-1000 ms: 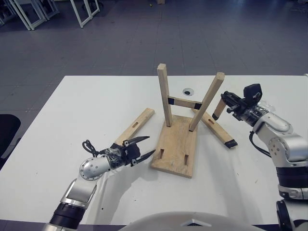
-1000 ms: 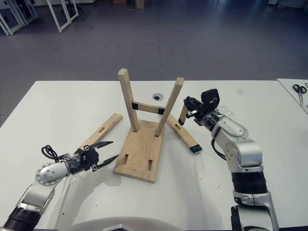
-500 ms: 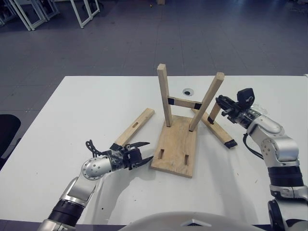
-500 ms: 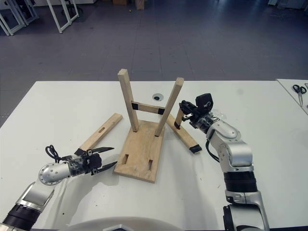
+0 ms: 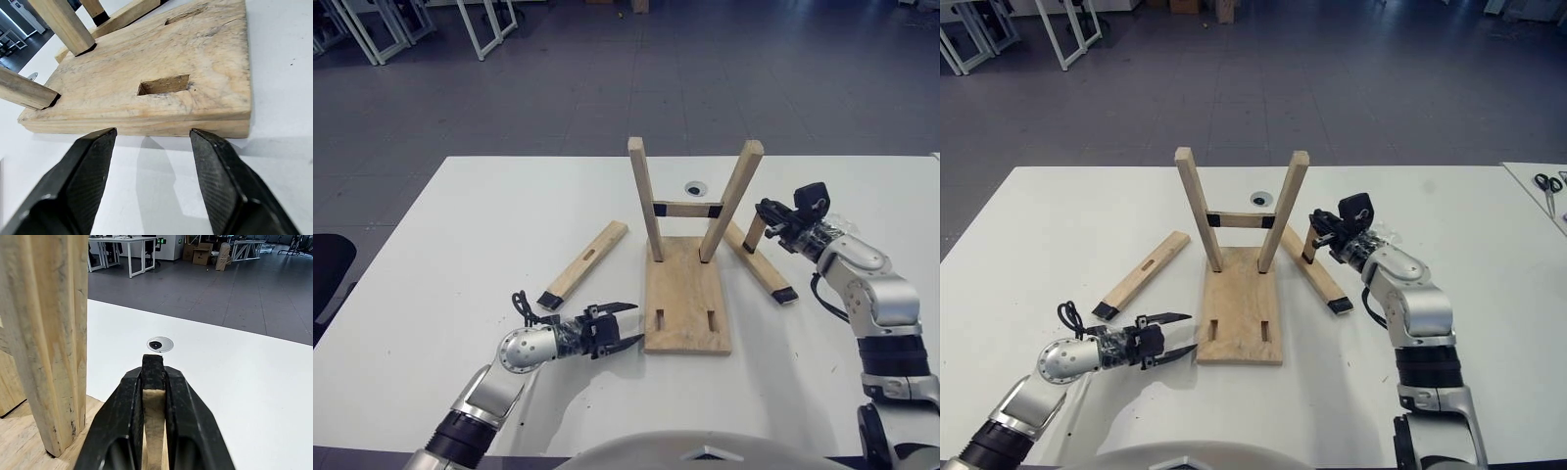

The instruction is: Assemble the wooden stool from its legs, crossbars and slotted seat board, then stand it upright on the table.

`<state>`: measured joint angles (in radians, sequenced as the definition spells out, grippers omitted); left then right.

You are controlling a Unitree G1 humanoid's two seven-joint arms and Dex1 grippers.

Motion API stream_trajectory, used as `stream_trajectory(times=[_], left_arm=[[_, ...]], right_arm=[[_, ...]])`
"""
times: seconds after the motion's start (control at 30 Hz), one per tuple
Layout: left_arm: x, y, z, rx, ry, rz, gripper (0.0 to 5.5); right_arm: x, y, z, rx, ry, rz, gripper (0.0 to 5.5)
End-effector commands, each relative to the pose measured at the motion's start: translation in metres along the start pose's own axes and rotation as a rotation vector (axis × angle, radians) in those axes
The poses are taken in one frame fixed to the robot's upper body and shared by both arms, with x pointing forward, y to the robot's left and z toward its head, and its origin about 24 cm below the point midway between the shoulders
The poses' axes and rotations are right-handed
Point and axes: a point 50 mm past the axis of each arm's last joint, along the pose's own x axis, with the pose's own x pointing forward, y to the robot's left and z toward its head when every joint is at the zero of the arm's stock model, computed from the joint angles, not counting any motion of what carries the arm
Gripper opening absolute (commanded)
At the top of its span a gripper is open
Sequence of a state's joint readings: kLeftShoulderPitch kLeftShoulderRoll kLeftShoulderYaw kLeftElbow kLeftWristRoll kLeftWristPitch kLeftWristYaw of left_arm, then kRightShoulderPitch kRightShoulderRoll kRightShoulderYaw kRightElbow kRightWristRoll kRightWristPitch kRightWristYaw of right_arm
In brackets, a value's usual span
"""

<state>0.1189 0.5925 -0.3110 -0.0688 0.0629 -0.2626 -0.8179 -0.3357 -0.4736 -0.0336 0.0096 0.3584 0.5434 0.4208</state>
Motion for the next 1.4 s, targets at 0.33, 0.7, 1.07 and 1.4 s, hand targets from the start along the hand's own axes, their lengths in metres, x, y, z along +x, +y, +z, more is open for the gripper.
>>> stream_trajectory(times=[0.33,0.7,1.07,1.4], left_arm=[[0.009,0.003,0.001,0.010,0.000,0.008,2.76],[0.004,0.019,0.001,0.043,0.005,0.098,2.76],[0.004,0.019,-0.003,0.027,0.012,0.105,2.76],[0.006,0.020,-0.004,0.014,0.006,0.119,2.76]], right_arm=[[-0.005,-0.011,-0.066,0.091,0.324,-0.104,0.39],[-0.015,-0.036,-0.035,0.032,0.139,-0.259,0.39],[-0.018,-0.040,0.008,0.072,0.021,-0.339,1.74],[-0.006,-0.044,0.127,0.097,-0.411,-0.355,2.12]])
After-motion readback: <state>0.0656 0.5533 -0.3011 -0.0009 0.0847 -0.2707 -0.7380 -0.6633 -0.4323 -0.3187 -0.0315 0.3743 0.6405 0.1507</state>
